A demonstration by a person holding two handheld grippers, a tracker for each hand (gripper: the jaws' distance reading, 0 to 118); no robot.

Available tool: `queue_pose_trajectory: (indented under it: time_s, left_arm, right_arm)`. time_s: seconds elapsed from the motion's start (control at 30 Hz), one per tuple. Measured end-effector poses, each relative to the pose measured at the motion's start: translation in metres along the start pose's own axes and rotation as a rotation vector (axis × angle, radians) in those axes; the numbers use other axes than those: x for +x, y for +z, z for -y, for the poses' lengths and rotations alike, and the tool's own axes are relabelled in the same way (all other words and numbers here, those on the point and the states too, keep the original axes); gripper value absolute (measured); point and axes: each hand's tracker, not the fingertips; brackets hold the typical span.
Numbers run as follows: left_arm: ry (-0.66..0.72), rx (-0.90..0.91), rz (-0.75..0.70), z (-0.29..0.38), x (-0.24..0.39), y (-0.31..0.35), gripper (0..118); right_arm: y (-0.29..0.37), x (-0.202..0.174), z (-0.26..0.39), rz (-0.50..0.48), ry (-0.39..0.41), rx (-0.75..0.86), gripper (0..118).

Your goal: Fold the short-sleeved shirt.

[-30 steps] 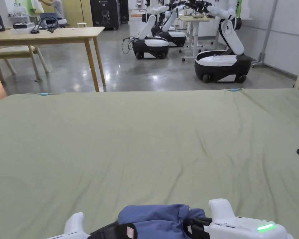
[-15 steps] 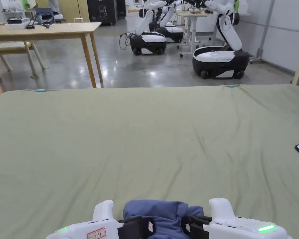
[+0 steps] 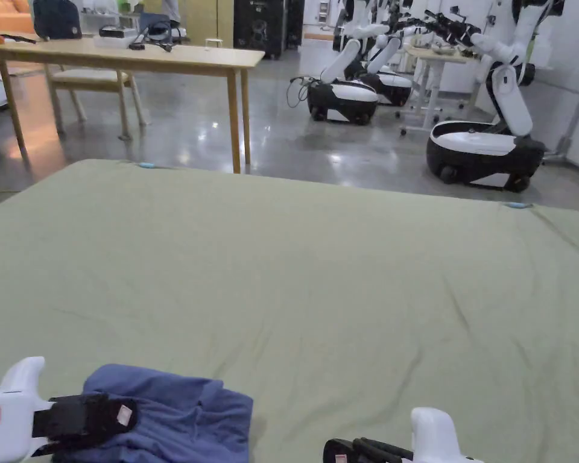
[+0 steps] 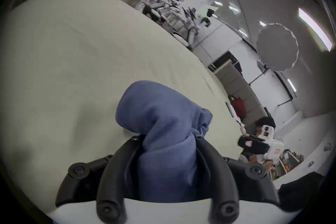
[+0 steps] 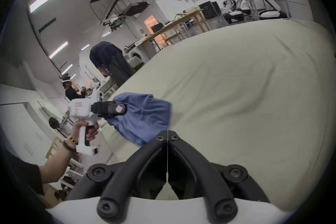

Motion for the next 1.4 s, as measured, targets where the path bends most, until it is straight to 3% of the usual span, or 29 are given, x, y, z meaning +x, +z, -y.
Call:
queue_pose_trajectory:
  time_s: [0.23, 0.37, 0.4, 0.43, 0.47, 0.5, 0.57, 0.63, 0.7, 0.73, 0.77, 0.8, 0.9, 0.97, 1.03, 1.13, 1.17, 1.2, 1.3, 1.4]
  left_arm:
    - [0.001, 0.084, -0.182, -0.054, -0.129, 0.109, 35]
    - [0.044, 0.103, -0.213, -0.049, -0.156, 0.106, 36]
    - [0.041, 0.127, -0.227, -0.045, -0.143, 0.099, 47]
    - [0.038, 0.15, -0.235, -0.044, -0.142, 0.098, 73]
    - [0.042, 0.164, -0.235, -0.044, -0.139, 0.096, 110]
    - [0.035, 0.162, -0.215, -0.046, -0.137, 0.095, 118]
    - [0.022, 0.172, -0.173, -0.056, -0.131, 0.099, 118]
    - [-0.001, 0.178, -0.235, -0.065, -0.116, 0.114, 118]
    - [-0.052, 0.262, -0.275, -0.065, -0.101, 0.138, 111]
    - [-0.047, 0.29, -0.261, -0.064, -0.091, 0.147, 94]
    - [-0.039, 0.346, -0.213, -0.06, -0.075, 0.155, 40]
    - [-0.054, 0.413, -0.189, -0.051, -0.038, 0.161, 0]
    - [-0.194, 0.617, -0.264, -0.026, 0.049, 0.175, 0]
    - [-0.159, 0.619, -0.171, -0.008, 0.077, 0.165, 0]
    - [-0.162, 0.666, -0.181, 0.007, 0.118, 0.155, 0]
    - [-0.364, 0.735, -0.343, 0.042, 0.242, 0.133, 0]
    - [-0.443, 0.742, -0.324, 0.043, 0.271, 0.125, 0]
    - [-0.491, 0.727, -0.267, 0.02, 0.281, 0.12, 0]
    - [-0.549, 0.701, -0.272, 0.003, 0.356, 0.09, 0]
    - [-0.599, 0.746, -0.319, -0.037, 0.407, 0.048, 0]
  right_arm:
    - [0.005, -0.013, 0.006, 0.029, -0.014, -0.017, 1]
    - [0.006, -0.01, 0.017, 0.055, -0.037, -0.033, 1]
    - [0.007, -0.009, 0.019, 0.066, -0.041, -0.04, 1]
    - [0.007, -0.008, 0.02, 0.069, -0.043, -0.047, 1]
    - [0.008, -0.005, 0.022, 0.074, -0.049, -0.058, 1]
    - [0.008, -0.004, 0.022, 0.076, -0.052, -0.062, 1]
    - [0.013, -0.003, 0.022, 0.081, -0.053, -0.065, 1]
    - [0.018, -0.004, 0.021, 0.082, -0.048, -0.058, 1]
    - [0.026, -0.004, 0.019, 0.08, -0.042, -0.04, 1]
    - [0.029, -0.004, 0.019, 0.078, -0.041, -0.03, 1]
    - [0.034, -0.003, 0.018, 0.079, -0.04, -0.016, 1]
    - [0.038, -0.003, 0.018, 0.079, -0.039, -0.007, 1]
    - [0.053, -0.001, 0.017, 0.086, -0.026, 0.026, 1]
    - [0.07, 0.001, 0.014, 0.1, -0.018, 0.064, 1]
    - [0.09, 0.001, 0.009, 0.118, -0.01, 0.114, 1]
    - [0.132, -0.003, -0.013, 0.108, 0.035, 0.18, 1]
    - [0.144, -0.006, -0.024, 0.104, 0.059, 0.204, 1]
    - [0.16, -0.011, -0.04, 0.123, 0.11, 0.242, 1]
    - [0.196, -0.029, -0.086, 0.245, 0.252, 0.379, 1]
    - [0.217, -0.035, -0.141, 0.379, 0.297, 0.518, 1]
